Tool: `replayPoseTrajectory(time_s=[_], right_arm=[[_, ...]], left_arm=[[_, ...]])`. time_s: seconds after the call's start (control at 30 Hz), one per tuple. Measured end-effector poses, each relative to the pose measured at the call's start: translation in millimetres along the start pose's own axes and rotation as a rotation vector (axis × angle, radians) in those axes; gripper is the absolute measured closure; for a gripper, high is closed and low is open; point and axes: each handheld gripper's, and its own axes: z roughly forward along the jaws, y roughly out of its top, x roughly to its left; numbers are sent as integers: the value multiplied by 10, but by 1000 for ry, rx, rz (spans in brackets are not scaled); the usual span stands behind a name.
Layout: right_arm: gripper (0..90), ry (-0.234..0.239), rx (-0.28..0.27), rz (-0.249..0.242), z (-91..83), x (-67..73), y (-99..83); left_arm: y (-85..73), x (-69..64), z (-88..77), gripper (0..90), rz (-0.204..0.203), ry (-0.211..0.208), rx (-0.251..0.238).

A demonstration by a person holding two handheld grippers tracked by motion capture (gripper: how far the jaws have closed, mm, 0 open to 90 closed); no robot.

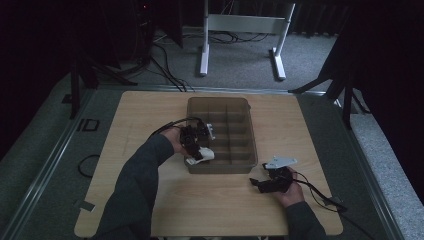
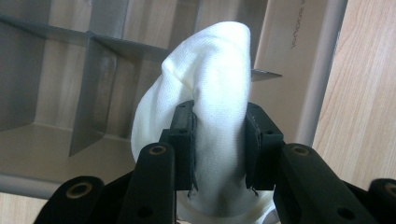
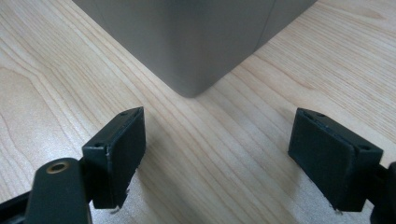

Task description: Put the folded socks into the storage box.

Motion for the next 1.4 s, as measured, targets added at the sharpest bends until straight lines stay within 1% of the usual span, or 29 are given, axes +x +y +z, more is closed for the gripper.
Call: replayPoseTrajectory(time_s=[0.5,0.7,0.93,1.13,1.23,1.27,1.33,1.37,1.4], right_arm=[[187,1,0,0,0,1,0],[186,1,0,0,0,2,0],[187,1,0,0,0,2,0],[186,1,0,1,0,2,-1],[187,1,0,0,0,2,-1],[186,1,0,0,0,2,0],[187,1,0,0,0,2,0],[186,1,0,0,0,2,0],[187,1,0,0,0,2,0]], left_arm=[[30,21,81,691,-9,-31,32],[43,21,114,691,-17,-38,43],[56,14,141,690,-15,-37,58],[62,16,201,690,-18,-49,74],[61,18,208,688,-24,-53,73],[61,16,206,686,-30,-52,71],[65,15,198,672,-27,-52,75],[67,13,194,658,-31,-55,74],[67,14,192,642,-45,-63,72]])
